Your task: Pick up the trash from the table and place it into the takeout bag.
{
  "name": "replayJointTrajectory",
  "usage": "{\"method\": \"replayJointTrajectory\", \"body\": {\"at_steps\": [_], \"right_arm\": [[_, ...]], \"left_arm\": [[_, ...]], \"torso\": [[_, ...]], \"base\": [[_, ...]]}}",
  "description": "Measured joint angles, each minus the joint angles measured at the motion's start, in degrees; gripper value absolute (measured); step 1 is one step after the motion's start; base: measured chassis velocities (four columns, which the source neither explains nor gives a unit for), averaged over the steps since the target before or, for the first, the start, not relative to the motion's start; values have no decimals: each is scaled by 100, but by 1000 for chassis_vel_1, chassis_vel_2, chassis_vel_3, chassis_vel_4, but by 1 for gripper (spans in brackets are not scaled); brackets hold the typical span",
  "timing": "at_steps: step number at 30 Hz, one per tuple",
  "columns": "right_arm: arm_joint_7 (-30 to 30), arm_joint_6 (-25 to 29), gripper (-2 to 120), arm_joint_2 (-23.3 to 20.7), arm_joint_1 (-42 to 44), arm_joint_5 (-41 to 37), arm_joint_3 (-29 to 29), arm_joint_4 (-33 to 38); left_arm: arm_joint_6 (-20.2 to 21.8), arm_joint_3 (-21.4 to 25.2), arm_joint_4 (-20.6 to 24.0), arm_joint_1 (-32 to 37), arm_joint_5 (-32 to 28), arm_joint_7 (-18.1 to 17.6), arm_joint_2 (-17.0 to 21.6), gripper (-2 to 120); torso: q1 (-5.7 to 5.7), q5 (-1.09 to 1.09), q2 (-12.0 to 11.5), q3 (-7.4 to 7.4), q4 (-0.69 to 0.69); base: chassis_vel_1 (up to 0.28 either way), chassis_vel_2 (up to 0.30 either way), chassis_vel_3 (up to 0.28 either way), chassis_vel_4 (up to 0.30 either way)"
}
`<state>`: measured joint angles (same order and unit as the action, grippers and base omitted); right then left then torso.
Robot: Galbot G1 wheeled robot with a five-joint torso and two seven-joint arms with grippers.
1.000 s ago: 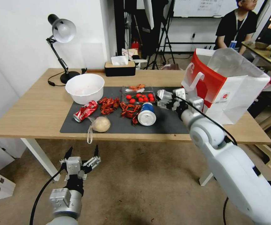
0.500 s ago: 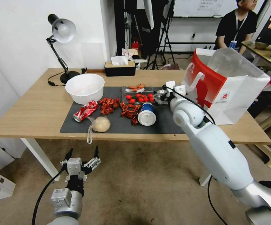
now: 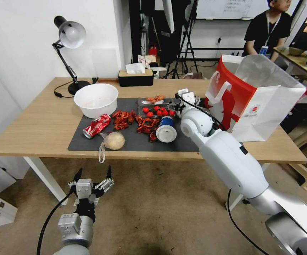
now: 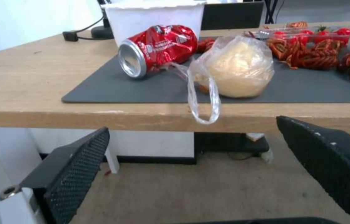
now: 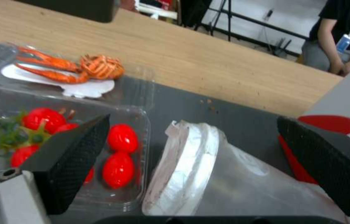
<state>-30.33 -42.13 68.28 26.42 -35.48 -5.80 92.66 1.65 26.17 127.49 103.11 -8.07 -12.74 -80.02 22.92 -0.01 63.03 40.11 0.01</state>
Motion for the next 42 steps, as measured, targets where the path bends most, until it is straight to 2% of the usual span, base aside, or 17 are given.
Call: {"method": "replayJointTrajectory", "body": {"at_steps": [7, 10, 12, 24, 42], "right_arm": [[-252, -1, 100, 80, -189, -66, -207, -193], [-629, -1, 100, 173, -293, -201, -330, -399], [-677, -1, 100, 188, -300, -225, -342, -450], [-771, 5, 100, 261, -333, 13, -521, -776], [-972, 11, 100, 256, -230, -77, -528, -830]], "left_arm": [[-53, 4, -31, -11, -18, 0, 8, 100], [-62, 0, -60, -21, -27, 1, 14, 100], [-63, -8, -69, -25, -27, 1, 14, 100], [-64, -28, -125, -68, -39, 3, 8, 100], [-73, -39, -148, -100, -57, 2, 21, 100]], "torso": [[0, 0, 0, 0, -1], [0, 1, 0, 0, 0], [0, 0, 0, 0, 0], [0, 1, 0, 0, -1], [0, 1, 0, -1, -1]], "base": [[0, 0, 0, 0], [0, 0, 0, 0], [0, 0, 0, 0], [0, 0, 0, 0], [0, 0, 0, 0]]}}
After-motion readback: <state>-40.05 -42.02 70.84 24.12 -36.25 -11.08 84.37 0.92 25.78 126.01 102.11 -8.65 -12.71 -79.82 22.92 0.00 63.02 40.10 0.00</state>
